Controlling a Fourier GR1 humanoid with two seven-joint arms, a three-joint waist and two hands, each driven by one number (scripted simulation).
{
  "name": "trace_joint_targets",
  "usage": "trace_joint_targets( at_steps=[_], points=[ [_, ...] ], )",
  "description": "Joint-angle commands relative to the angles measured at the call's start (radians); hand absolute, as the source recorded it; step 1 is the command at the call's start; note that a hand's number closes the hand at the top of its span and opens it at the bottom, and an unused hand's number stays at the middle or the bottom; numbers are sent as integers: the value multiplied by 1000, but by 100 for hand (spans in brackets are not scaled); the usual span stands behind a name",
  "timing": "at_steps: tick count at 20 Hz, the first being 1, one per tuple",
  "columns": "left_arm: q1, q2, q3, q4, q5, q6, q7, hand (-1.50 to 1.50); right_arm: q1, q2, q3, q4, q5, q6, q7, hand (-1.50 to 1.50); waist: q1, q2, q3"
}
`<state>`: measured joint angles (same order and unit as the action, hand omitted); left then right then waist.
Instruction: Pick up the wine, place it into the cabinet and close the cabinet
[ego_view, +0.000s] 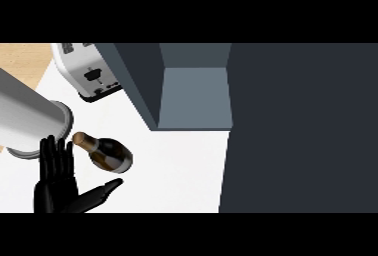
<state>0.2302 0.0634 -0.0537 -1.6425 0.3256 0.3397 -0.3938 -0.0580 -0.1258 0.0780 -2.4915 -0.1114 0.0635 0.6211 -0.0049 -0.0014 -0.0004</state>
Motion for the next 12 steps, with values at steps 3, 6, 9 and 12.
trace_joint_targets(
  at_steps=[3,6,9,12],
  points=[
    [-40,-9,38,135,31,-82,-72,-150,22,1,-52,-97,-118,19,16,-150,1,1,0],
    [-17,-24,42,146,36,-108,-125,-150,31,18,-38,-92,-87,22,-1,-150,3,0,0],
    [-128,16,102,233,57,-110,-73,-150,84,18,-6,-167,-97,28,47,-150,-6,0,0],
    [-62,-28,48,213,21,-109,-128,-150,19,-7,-91,-181,-163,4,119,-150,-1,-1,0]
  ],
)
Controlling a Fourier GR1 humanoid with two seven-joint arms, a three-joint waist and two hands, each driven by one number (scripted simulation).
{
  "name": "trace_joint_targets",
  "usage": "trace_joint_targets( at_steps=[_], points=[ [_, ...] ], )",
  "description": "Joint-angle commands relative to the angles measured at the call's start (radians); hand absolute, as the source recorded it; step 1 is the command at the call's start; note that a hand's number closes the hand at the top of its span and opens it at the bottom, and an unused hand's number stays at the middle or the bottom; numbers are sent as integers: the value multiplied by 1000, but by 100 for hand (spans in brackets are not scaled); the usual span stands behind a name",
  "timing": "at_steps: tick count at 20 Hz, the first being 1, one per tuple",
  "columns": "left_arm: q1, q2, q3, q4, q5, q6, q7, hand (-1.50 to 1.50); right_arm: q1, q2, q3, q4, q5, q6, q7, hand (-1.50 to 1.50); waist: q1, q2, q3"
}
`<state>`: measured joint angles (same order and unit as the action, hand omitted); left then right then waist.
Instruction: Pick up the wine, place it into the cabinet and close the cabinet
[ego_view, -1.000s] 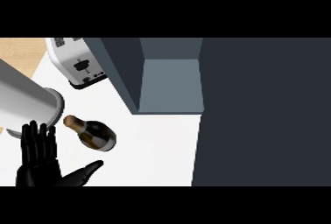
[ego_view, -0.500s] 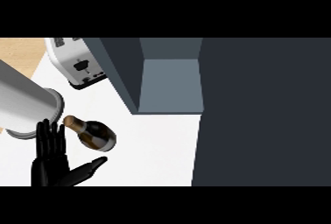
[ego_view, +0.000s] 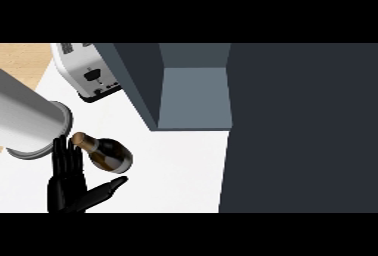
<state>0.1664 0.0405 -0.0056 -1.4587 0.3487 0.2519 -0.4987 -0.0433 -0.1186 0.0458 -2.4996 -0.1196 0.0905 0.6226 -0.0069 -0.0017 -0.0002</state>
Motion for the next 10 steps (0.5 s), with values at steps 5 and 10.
trace_joint_targets(
  at_steps=[5,10],
  points=[
    [-61,5,46,111,11,-44,-46,-150,-2,35,52,-116,-27,-27,62,-150,4,1,0],
    [-94,6,64,245,10,-90,-113,-150,-13,48,63,-135,-15,-41,90,-150,2,0,0]
  ],
)
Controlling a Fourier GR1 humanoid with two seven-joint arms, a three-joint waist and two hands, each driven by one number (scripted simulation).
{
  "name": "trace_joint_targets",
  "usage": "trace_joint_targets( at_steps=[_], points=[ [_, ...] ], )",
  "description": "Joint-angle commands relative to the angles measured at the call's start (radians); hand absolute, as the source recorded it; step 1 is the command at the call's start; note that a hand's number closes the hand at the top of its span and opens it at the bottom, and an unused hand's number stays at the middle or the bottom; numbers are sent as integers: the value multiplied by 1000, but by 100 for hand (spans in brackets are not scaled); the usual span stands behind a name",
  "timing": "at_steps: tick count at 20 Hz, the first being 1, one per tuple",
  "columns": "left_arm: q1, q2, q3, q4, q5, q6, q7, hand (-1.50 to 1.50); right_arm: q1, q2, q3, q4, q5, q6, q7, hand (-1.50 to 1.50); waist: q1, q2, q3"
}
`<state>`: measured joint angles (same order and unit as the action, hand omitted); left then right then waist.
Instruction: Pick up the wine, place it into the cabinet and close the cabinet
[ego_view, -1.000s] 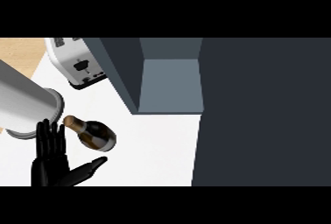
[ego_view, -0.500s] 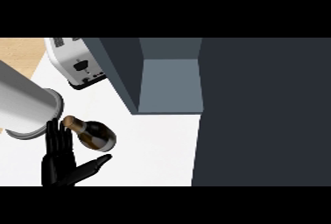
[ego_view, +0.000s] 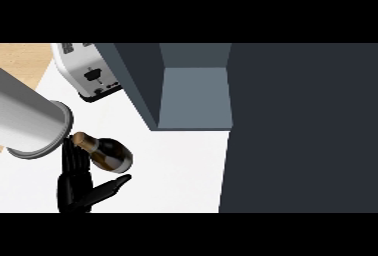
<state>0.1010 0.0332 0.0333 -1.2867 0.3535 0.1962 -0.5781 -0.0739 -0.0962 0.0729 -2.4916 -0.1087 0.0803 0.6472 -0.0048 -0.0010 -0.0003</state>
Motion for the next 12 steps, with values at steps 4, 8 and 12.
trace_joint_targets(
  at_steps=[4,8,12],
  points=[
    [-29,1,26,94,8,-50,-54,-150,-9,-14,-29,-157,-102,-12,121,-150,0,0,0],
    [-58,2,50,208,25,-117,-112,-150,17,25,44,-154,-14,-28,91,-150,-1,0,0],
    [-85,-24,56,224,21,-90,-131,-150,80,25,54,-165,12,2,24,-150,-2,0,0]
  ],
)
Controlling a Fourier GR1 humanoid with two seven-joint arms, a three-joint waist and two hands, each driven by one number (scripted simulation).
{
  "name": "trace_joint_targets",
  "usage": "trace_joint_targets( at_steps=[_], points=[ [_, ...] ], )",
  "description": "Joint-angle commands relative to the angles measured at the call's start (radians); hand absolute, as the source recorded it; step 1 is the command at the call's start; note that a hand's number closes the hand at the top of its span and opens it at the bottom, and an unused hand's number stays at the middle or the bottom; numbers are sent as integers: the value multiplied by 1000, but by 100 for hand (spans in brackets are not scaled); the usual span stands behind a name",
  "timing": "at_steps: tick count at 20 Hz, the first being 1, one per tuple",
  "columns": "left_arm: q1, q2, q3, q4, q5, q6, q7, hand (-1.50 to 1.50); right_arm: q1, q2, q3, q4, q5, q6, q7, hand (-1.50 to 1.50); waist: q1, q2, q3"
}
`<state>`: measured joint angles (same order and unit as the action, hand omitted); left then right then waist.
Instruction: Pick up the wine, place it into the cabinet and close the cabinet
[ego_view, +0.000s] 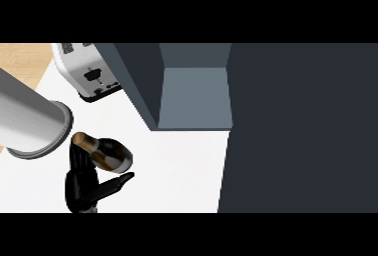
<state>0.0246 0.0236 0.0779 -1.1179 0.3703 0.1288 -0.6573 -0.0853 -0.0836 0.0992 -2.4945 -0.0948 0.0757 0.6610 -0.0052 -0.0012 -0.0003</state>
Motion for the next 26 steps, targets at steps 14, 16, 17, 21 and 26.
trace_joint_targets(
  at_steps=[14,16,17,21,26],
  points=[
    [-129,-3,-10,225,-36,-138,-138,150,-48,-30,-96,-63,-109,3,74,-150,1,1,0],
    [-160,47,-4,203,-45,-126,-89,150,77,3,-40,-124,-96,31,15,-150,-4,0,1],
    [-142,22,-49,165,-104,-55,-91,150,7,4,-40,-108,-75,-1,57,-150,-1,-1,1],
    [-139,1,-75,232,-184,-7,-207,150,10,25,3,-89,-26,1,38,-150,-2,0,0],
    [-49,174,-103,69,-106,-277,-10,150,12,-2,-80,-63,-99,31,23,-150,8,-3,1]
  ],
)
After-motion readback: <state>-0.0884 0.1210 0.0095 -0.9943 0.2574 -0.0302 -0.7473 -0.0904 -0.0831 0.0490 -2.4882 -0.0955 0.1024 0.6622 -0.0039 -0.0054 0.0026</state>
